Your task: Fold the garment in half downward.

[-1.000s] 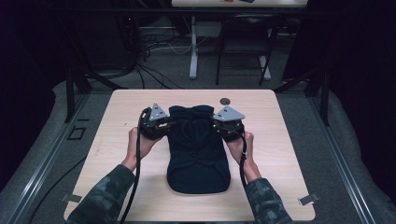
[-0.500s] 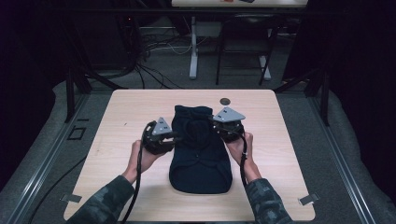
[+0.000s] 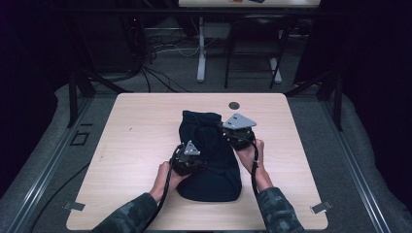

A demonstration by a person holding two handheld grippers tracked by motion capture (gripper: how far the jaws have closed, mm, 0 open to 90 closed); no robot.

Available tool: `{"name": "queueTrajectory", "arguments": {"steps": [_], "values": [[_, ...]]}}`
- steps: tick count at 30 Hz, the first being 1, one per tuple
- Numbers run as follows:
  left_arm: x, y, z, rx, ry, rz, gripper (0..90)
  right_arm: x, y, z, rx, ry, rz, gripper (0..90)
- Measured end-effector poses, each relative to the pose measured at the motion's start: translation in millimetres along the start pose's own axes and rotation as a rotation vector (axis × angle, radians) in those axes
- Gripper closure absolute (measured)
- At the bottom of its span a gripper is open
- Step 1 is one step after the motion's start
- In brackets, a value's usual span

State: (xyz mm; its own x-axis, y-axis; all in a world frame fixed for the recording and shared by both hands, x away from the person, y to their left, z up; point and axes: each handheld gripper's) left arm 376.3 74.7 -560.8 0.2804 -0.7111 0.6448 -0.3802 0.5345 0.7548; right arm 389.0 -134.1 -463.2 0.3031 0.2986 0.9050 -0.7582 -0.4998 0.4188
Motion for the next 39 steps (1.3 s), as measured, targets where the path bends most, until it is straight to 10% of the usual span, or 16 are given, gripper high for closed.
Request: {"name": "queueTrajectory", "arguments": {"steps": [16,39], "values": [[-6.4,-5.9,2.8,0.085,0.133,-0.013,90.0,-19.1,39.6,5.0,0.069,0.017,0.021,88.0],[-14.6,-2.9,-6.9,0.030,0.223,0.016,90.0,-68.1,54.7,-40.7,0.254,0.041,-0.235,88.0]]}}
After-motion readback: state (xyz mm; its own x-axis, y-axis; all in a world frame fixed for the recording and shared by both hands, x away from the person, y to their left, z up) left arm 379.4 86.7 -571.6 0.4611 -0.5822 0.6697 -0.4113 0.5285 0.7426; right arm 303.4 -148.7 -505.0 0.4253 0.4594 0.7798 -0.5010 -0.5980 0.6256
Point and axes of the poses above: each handheld gripper's, and its own axes: y roughly backward along the jaws, x roughly out of its top, z roughly to its right, and after that the axes turned 11 degrees about -y, right-handed
